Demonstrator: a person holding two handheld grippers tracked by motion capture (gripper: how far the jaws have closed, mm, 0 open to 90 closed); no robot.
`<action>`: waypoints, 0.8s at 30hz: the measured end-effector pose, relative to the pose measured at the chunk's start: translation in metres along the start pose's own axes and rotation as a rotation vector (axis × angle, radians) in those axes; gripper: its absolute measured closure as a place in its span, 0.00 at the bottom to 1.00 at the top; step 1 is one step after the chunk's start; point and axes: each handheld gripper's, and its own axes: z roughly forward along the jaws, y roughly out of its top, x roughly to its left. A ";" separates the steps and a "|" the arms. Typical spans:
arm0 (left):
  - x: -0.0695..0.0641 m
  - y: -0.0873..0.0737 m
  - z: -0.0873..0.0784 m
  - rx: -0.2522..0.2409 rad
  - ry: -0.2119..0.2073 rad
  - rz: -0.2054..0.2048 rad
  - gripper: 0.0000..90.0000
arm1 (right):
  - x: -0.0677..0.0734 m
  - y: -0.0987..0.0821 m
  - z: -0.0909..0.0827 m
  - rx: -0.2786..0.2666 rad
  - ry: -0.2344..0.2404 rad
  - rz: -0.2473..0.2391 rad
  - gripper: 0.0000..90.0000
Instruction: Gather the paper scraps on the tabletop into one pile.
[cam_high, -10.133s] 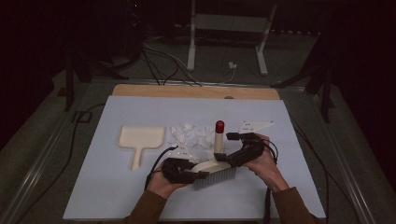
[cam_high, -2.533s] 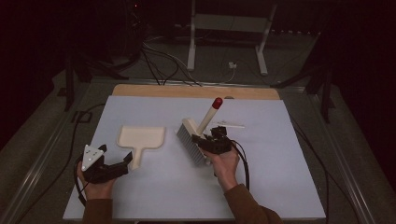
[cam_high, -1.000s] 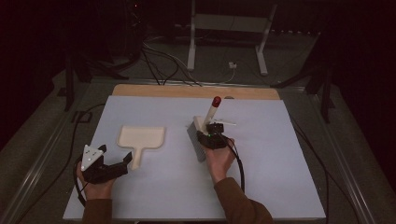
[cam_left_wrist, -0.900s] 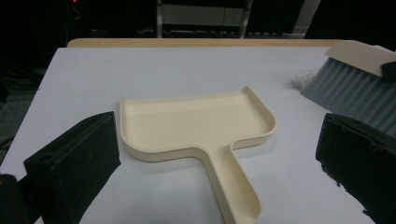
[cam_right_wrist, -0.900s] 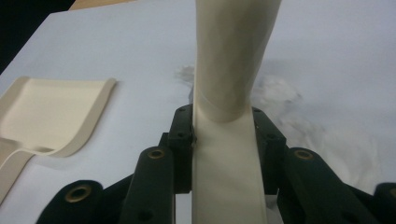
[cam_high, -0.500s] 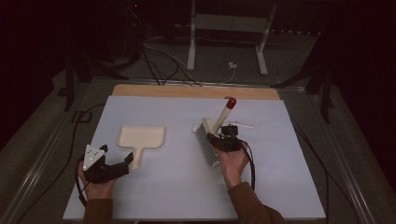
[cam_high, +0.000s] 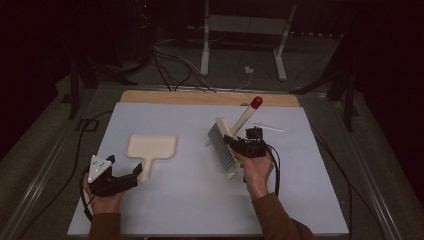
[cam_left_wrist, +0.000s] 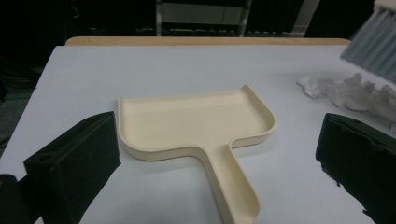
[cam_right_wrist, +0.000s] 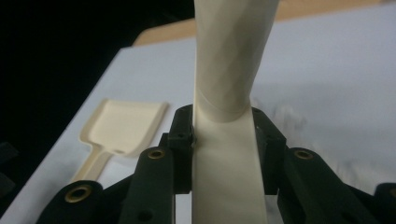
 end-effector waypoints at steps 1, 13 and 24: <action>0.000 0.000 0.000 0.000 0.000 0.000 0.00 | -0.002 0.003 0.000 -0.002 0.004 -0.013 0.75; 0.001 0.000 0.000 0.002 -0.002 -0.003 0.00 | -0.022 0.031 0.002 -0.050 -0.007 -0.265 0.75; 0.000 0.000 0.000 0.000 -0.005 -0.008 0.00 | -0.034 0.043 0.023 0.015 -0.011 -0.502 0.75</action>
